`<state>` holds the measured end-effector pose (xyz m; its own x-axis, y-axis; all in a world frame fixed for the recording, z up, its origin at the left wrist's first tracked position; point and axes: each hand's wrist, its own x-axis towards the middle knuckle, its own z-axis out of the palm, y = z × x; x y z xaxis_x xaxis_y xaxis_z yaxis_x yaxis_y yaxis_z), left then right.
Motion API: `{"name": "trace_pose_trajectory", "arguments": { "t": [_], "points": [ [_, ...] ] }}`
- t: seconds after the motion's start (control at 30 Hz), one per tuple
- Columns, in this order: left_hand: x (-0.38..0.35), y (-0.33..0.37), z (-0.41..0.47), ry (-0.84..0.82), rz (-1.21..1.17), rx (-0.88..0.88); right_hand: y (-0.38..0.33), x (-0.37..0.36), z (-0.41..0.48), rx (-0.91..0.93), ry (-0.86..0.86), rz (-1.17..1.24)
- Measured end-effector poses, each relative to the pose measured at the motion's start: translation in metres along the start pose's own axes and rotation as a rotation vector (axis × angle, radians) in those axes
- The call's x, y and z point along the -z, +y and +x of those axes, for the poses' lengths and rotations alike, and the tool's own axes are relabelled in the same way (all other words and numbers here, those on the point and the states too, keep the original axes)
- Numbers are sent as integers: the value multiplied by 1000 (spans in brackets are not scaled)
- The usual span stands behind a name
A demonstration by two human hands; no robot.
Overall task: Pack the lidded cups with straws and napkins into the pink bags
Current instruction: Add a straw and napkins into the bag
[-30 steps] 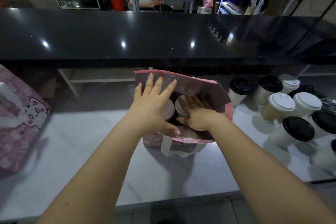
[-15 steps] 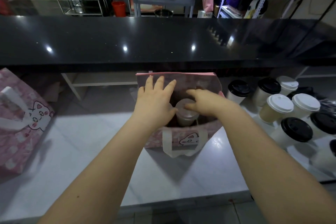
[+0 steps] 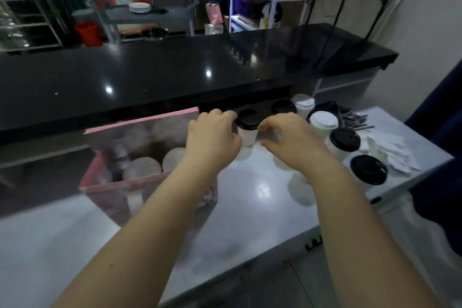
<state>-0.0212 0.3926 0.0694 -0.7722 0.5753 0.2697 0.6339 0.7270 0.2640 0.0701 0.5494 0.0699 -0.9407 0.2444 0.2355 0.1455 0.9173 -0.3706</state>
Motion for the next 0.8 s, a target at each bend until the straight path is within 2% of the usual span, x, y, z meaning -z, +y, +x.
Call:
{"name": "trace_pose_trajectory", "arguments": {
  "t": [0.23,0.47,0.67,0.8],
  "points": [
    [-72,156,25,-50,-123,-157,142,62,-76,-182,54,72],
    [-162,318,26,-198,-186,-314,293,107,-161,-377,51,48],
    [-222,396,23,-298,-204,-354,376,113,-203,-466,47,63],
    [-247,424,49,-314,-162,-351,424,116,-195,-488,84,70]
  ]
}}
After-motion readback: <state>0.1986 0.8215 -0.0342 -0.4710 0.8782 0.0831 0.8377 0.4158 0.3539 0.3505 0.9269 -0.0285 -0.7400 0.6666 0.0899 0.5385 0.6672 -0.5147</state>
